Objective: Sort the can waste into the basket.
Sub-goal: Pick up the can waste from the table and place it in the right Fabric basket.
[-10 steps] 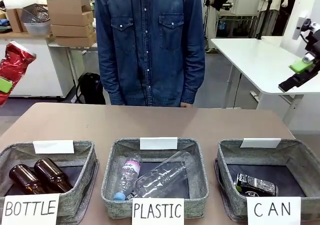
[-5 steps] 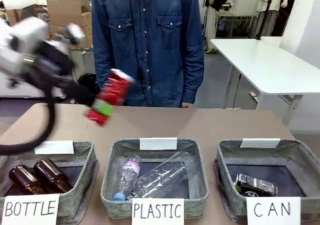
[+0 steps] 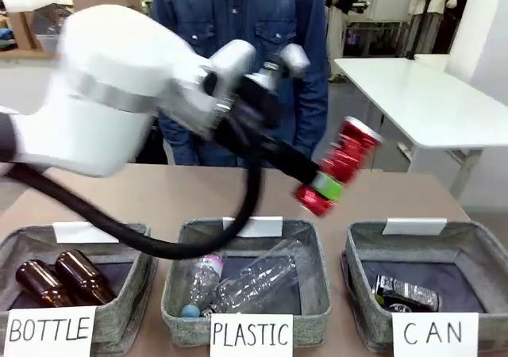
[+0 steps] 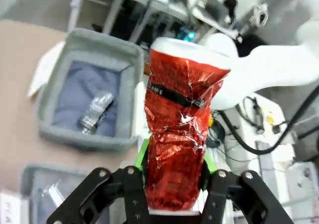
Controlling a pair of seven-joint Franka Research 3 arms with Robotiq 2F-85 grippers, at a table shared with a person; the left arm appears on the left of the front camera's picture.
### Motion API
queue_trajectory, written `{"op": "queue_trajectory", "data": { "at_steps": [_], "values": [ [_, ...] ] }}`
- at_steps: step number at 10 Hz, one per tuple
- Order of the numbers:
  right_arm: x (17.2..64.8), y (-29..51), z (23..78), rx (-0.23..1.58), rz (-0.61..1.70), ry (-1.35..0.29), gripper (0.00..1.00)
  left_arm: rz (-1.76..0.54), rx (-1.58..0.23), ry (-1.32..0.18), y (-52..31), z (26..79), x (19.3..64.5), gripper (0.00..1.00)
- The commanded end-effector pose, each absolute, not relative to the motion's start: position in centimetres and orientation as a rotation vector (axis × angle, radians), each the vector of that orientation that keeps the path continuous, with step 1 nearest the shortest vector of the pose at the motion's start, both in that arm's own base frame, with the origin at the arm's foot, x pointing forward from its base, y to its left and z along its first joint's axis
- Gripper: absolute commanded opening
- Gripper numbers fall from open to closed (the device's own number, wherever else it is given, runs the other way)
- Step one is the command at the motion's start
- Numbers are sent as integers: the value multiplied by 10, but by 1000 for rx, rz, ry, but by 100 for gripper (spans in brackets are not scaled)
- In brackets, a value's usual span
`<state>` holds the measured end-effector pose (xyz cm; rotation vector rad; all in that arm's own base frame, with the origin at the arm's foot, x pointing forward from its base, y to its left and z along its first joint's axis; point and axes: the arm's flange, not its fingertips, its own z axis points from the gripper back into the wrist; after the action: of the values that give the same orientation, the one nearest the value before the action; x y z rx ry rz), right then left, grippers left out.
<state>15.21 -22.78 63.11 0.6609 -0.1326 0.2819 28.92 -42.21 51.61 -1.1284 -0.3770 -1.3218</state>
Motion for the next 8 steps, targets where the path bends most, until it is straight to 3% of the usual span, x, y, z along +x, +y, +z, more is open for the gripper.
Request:
{"op": "queue_trajectory", "data": {
  "at_steps": [1, 4, 8],
  "values": [
    [165, -212, 642, 646, 326, -105, 100, -1415, -1134, -393, -487, 493, 295, 43],
    [165, -212, 642, 646, 326, -105, 100, -1491, -986, -413, -539, 447, 292, 43],
    [165, -212, 642, 646, 326, -105, 100, -1519, -952, -410, -547, 428, 298, 43]
  ]
}}
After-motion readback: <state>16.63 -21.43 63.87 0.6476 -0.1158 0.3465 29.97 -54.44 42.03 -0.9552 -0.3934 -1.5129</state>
